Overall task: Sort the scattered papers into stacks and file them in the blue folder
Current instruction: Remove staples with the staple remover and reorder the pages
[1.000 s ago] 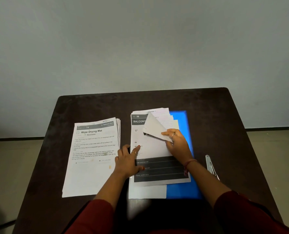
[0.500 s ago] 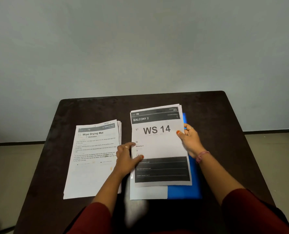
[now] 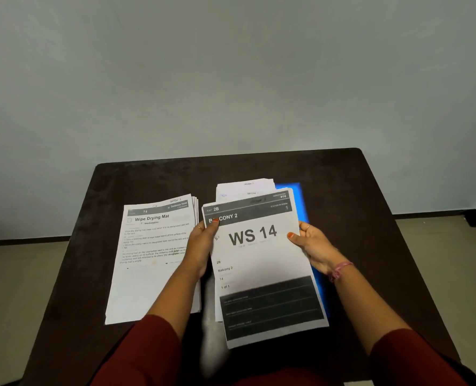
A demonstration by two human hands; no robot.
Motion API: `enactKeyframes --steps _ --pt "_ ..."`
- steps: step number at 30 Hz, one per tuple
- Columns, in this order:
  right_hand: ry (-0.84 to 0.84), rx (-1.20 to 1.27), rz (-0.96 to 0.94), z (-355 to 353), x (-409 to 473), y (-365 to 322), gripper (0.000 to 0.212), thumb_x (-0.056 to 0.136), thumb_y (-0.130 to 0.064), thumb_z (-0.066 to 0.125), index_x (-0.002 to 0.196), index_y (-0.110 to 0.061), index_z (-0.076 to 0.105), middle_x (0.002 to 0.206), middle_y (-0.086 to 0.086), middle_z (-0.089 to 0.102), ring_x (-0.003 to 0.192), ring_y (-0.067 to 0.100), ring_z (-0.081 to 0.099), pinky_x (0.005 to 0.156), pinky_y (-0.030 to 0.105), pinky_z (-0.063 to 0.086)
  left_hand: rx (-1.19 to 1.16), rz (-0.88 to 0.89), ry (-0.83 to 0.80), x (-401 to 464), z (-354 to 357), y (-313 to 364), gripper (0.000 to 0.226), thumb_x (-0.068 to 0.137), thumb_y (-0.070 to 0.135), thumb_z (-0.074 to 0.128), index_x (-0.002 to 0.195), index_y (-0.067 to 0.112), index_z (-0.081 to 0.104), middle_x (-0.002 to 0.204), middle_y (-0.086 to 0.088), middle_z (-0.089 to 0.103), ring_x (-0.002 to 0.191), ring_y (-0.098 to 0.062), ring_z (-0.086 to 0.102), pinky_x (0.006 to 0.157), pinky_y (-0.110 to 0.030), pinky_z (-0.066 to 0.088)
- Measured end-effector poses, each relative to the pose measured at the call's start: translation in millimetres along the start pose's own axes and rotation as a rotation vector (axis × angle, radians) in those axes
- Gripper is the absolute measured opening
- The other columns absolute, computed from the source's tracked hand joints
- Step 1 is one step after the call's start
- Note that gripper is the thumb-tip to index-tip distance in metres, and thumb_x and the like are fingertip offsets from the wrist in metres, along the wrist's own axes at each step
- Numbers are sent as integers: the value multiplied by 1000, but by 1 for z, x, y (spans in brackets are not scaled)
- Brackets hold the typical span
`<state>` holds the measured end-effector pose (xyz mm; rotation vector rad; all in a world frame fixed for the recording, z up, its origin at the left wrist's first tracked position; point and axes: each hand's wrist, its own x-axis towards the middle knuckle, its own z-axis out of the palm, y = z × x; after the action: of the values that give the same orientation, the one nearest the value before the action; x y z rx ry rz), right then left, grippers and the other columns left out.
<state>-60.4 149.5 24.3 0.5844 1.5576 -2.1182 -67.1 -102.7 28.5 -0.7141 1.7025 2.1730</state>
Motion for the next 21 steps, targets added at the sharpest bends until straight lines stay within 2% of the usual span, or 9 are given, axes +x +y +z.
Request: enactKeyframes --steps 4,6,9,11,14,17,21 --pt "-14 35 23 -2 -11 12 31 95 2 47 124 -10 52 120 11 65 101 24 66 83 35 56 -110 -20 -29 3 -7 11 6 92 14 60 93 13 65 88 -5 75 79 -19 71 67 -27 58" --pt "-22 55 30 -3 -15 17 32 95 2 47 124 -11 52 119 9 65 99 22 67 82 33 57 -147 -36 -88 4 -8 15 9 92 15 59 96 13 66 91 -7 74 84 -22 69 73 -29 58" --pt "-34 54 39 -3 -18 23 31 95 1 47 122 -14 53 118 6 66 100 19 67 82 32 57 -255 -71 -206 2 -4 19 24 95 15 52 117 18 63 110 -8 71 93 -22 69 83 -34 56" --pt "-45 56 42 -3 -19 25 32 96 1 47 123 -14 53 119 6 66 102 19 67 83 32 57 -303 -103 -243 1 -1 19 27 98 19 48 120 21 62 115 -8 69 94 -22 69 86 -37 54" --pt "-47 44 46 -4 -22 25 32 96 2 45 120 -16 55 118 5 66 102 20 66 83 31 56 -263 -133 -242 2 2 17 26 99 30 46 113 21 66 116 -8 69 94 -22 68 87 -39 54" --pt "-48 8 55 -5 -20 24 31 96 3 43 116 -17 56 113 4 68 99 18 67 81 29 57 -189 -135 -200 4 4 14 28 97 39 47 99 18 65 110 -8 71 87 -22 71 75 -36 59" --pt "-22 -81 35 -5 -11 21 29 96 -1 47 120 -14 55 119 10 67 101 22 67 83 31 57 -143 -127 -150 7 9 12 33 97 45 44 93 17 59 109 -4 72 88 -22 72 71 -35 59"
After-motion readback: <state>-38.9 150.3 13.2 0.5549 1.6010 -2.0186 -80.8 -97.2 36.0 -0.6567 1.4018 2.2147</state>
